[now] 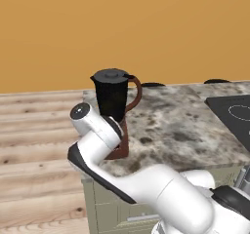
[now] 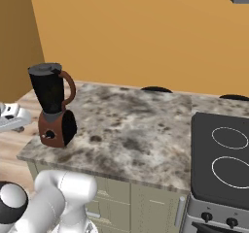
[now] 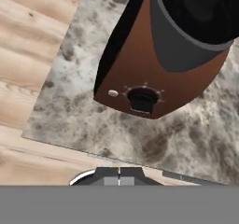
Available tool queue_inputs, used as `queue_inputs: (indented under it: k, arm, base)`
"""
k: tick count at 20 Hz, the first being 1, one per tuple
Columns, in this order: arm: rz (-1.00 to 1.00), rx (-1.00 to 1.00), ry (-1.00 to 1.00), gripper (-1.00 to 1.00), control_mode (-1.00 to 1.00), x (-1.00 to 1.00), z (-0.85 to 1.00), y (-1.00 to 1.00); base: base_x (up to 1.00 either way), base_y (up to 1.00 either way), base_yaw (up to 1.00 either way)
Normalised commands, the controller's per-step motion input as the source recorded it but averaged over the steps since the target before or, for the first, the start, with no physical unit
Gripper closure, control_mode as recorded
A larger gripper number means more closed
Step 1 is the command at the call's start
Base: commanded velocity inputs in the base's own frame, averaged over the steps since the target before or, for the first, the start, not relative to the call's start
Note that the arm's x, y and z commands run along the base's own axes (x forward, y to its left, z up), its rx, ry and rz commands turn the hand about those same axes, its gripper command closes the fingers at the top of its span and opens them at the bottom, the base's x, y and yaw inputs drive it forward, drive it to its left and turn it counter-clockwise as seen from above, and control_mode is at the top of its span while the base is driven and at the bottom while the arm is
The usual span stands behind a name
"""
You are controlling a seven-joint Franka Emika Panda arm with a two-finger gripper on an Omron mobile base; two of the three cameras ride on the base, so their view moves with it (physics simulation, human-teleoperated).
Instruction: Grab the lemons from the fridge, place them in the blender, close the lid, and turn on the blender to create a marinade.
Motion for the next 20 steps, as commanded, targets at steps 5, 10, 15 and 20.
queue_inputs:
  k: [5, 10, 15, 20]
  arm:
    - [0.05, 0.0, 0.0, 1.0, -1.0, 0.33, -0.42, -0.03]
    - [0.1, -0.02, 0.0, 1.0, -1.0, 0.33, -0.37, 0.0]
    - [0.19, -0.05, -0.01, 1.0, -1.0, 0.31, -0.4, 0.01]
    - [0.15, -0.07, 0.0, 1.0, -1.0, 0.27, -0.25, 0.04]
  base:
    - [0.0, 0.0, 0.0]
    - [0.0, 0.0, 0.0]
    - [0.0, 0.0, 0.0]
    - [0.0, 0.0, 0.0]
